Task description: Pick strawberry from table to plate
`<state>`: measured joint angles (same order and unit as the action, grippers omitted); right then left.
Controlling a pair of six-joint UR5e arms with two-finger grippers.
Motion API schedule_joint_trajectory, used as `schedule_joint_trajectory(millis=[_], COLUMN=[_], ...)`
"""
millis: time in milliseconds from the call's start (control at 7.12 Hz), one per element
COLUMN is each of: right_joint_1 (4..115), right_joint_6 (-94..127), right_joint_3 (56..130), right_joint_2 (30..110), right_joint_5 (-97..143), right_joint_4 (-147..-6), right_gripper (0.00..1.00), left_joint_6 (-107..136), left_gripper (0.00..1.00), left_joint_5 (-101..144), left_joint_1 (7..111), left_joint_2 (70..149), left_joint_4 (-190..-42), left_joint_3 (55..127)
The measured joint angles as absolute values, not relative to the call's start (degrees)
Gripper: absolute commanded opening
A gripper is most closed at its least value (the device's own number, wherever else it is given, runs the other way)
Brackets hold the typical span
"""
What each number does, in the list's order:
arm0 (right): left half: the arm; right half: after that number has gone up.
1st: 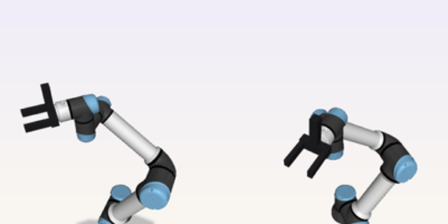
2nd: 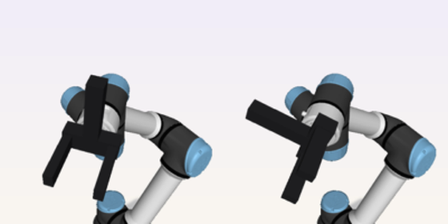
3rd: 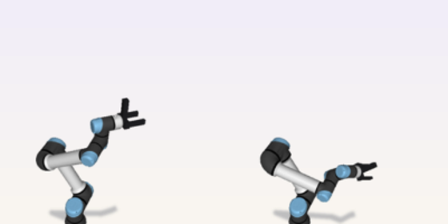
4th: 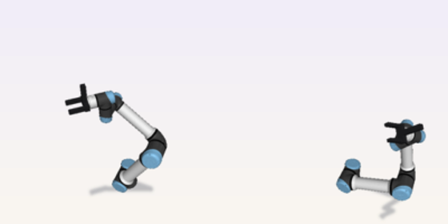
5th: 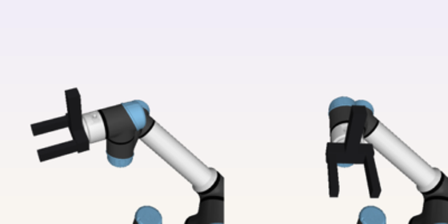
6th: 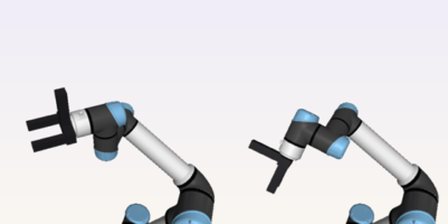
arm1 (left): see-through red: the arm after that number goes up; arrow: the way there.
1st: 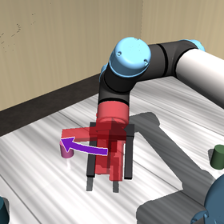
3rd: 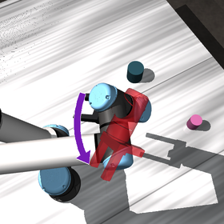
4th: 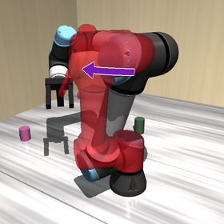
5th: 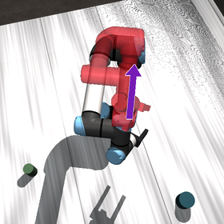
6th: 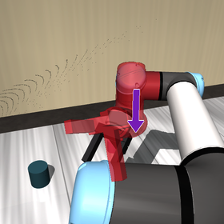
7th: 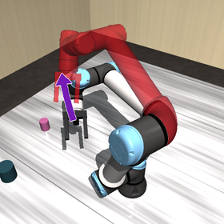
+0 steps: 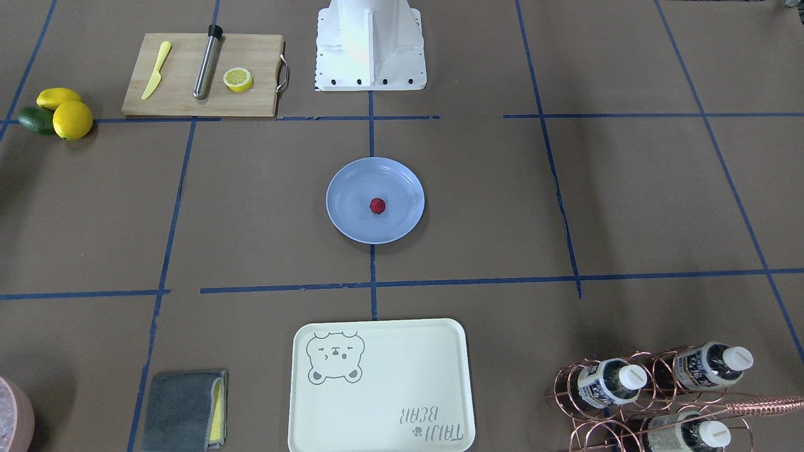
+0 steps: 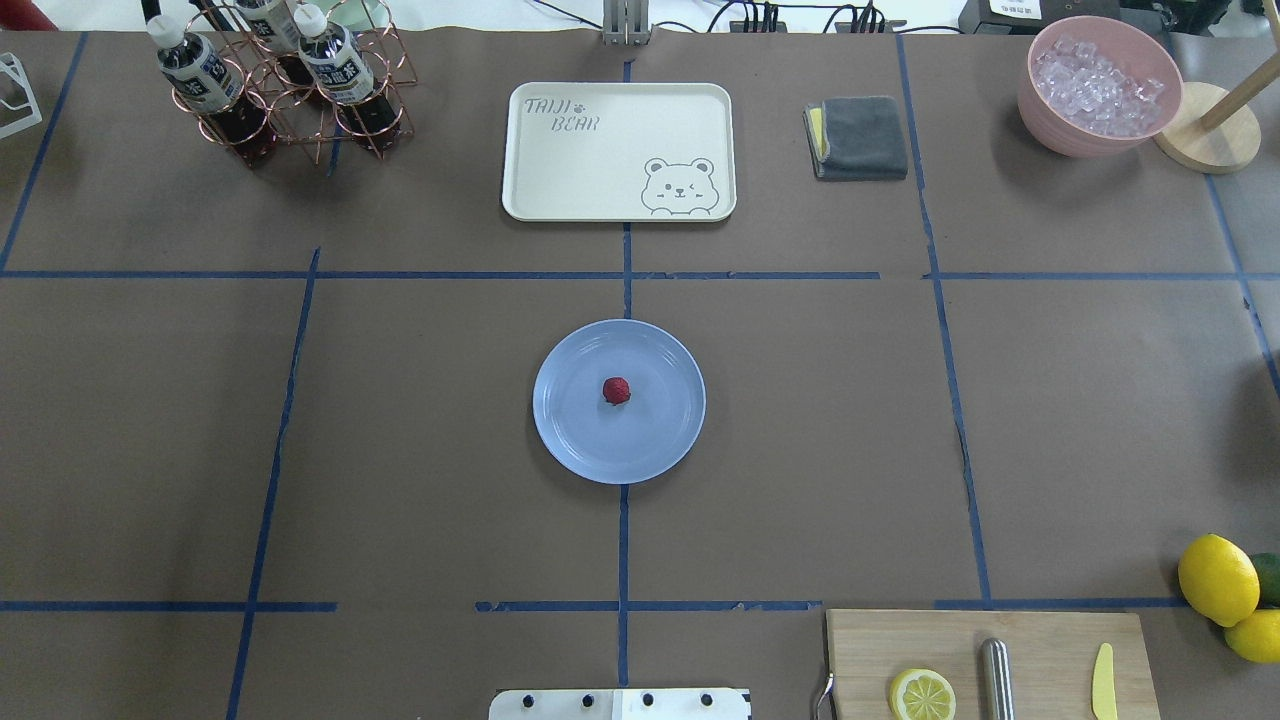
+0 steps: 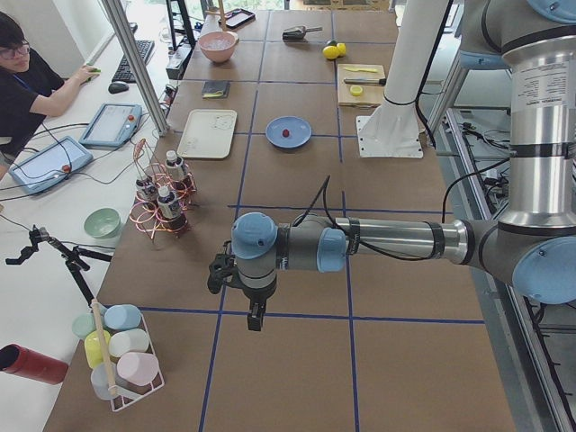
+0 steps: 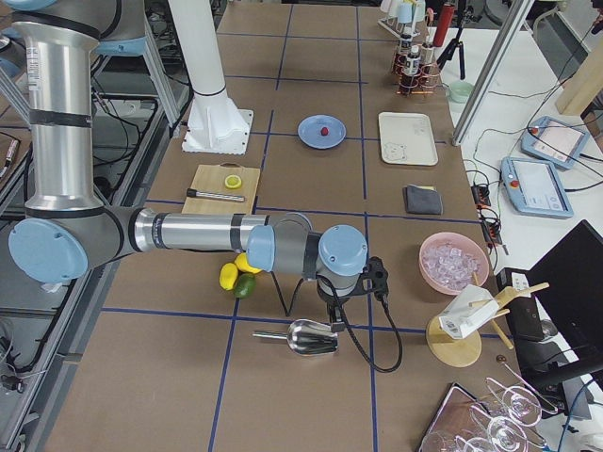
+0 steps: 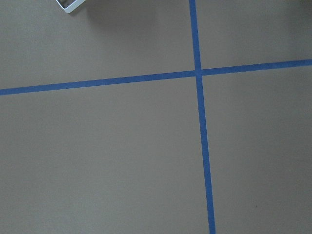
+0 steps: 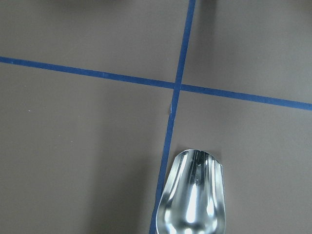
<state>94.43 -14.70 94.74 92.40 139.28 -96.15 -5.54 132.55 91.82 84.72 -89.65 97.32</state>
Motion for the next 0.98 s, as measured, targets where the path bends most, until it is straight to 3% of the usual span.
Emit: schedule_joint_trajectory(millis=[982], right_joint_1=[94.05], right_joint_6=[-14.44], right_joint_3=[94.18], right_joint_2=[92.29], right_joint_5=[137.73], right_joint_4=[-96.06], right_gripper=[1.00], left_joint_6=[-5.45], left_gripper=[1.00], left_joint_5=[132.62], left_joint_1=[91.76], left_joint_2=[85.16], left_joint_4=[-89.65], left_joint_3=[97.30])
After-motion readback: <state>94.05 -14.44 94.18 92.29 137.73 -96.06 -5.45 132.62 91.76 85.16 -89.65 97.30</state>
